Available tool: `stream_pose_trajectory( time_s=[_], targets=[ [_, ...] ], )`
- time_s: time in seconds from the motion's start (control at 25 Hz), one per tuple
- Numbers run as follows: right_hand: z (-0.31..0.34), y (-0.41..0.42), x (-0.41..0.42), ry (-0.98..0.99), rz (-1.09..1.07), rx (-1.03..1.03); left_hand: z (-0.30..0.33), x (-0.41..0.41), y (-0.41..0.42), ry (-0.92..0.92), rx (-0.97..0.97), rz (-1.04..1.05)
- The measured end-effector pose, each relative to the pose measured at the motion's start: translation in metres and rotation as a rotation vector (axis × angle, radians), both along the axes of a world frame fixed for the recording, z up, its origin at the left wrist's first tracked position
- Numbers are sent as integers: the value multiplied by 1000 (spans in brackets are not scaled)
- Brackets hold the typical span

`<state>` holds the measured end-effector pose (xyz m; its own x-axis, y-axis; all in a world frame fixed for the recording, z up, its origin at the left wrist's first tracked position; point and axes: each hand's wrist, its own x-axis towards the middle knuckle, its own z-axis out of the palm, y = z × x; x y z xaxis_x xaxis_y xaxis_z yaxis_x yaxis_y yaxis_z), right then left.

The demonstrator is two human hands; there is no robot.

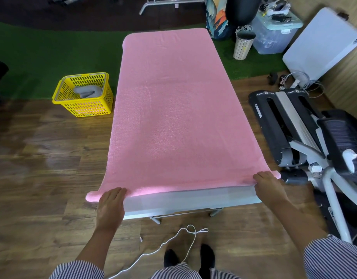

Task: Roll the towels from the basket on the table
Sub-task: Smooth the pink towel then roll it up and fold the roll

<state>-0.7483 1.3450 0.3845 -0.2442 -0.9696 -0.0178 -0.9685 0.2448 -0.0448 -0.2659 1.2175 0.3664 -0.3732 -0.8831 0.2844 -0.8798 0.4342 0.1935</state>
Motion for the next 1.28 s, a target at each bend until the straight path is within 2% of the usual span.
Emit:
stream_pose_trajectory(
  time_s=[0.28, 0.44, 0.6, 0.76, 0.88, 1.08, 1.28],
  targets=[
    [11, -3, 6, 88, 2, -49, 1, 18, -6, -142, 10, -155],
    [9, -8, 8, 85, -36, -94, 7, 6, -6, -99, -34, 41],
    [8, -5, 14, 16, -23, -138, 9, -4, -3, -56, -27, 8],
    [6, -2, 17, -89, -105, -41, 4, -5, -7, -27, 49, 12],
    [7, -5, 18, -28, -86, -11, 9, -8, -10, -38, 84, 31],
    [32, -15, 22, 119, -53, 189, 15, -1, -9, -164, 95, -13],
    [22, -11, 14, 72, -104, 132, 14, -5, -7, -123, 46, 18]
  ],
)
